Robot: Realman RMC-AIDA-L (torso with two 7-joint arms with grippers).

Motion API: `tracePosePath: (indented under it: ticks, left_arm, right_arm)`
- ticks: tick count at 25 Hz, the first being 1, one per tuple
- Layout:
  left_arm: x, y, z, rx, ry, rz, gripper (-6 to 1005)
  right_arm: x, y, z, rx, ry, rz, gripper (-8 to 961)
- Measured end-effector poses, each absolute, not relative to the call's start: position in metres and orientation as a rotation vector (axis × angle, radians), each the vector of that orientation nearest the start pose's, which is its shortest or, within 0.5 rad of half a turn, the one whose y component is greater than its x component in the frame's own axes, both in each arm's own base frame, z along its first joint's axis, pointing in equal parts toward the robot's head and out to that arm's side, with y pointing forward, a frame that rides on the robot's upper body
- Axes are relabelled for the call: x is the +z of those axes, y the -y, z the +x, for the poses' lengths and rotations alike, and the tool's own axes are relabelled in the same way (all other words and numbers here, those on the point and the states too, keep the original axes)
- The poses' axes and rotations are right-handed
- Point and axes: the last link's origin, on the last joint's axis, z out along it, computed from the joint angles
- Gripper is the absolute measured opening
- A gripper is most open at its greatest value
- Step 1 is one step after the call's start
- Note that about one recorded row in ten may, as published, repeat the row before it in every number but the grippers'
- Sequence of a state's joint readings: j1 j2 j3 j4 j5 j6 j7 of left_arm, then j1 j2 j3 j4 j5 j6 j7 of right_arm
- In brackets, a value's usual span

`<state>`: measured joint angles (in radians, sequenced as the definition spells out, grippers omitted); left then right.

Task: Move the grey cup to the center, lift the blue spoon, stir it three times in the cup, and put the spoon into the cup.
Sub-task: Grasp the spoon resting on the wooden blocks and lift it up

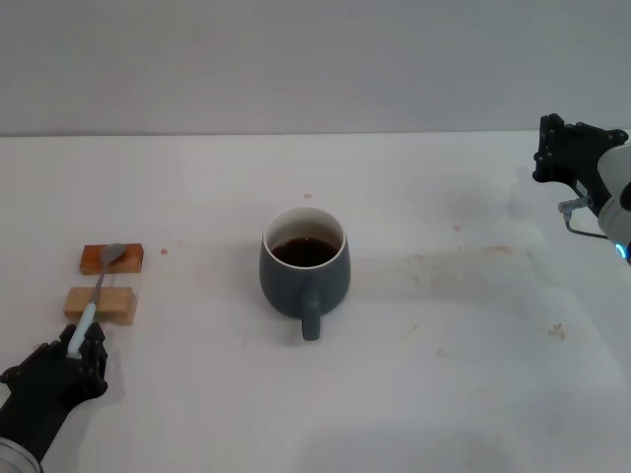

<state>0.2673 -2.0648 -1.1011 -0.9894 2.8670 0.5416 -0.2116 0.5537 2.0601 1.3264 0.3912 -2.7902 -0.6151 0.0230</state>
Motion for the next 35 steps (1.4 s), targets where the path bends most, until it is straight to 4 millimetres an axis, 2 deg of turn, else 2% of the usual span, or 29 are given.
tracePosePath:
  ticks: [9,35]
  left_arm:
    - [-0.0504,-0.2095,-0.3410,-0.537,1.003,-1.640,215]
    - [-0.0499,-0.2127,-0.3397,-0.541,0.997,-1.642,181]
  right_arm:
    - [-0.0260,-0.4091,0.2851,0.439,-0.519,-1.785,29]
    - [-0.0240,-0.4106,0.2846,0.438,-0.511,-1.785,29]
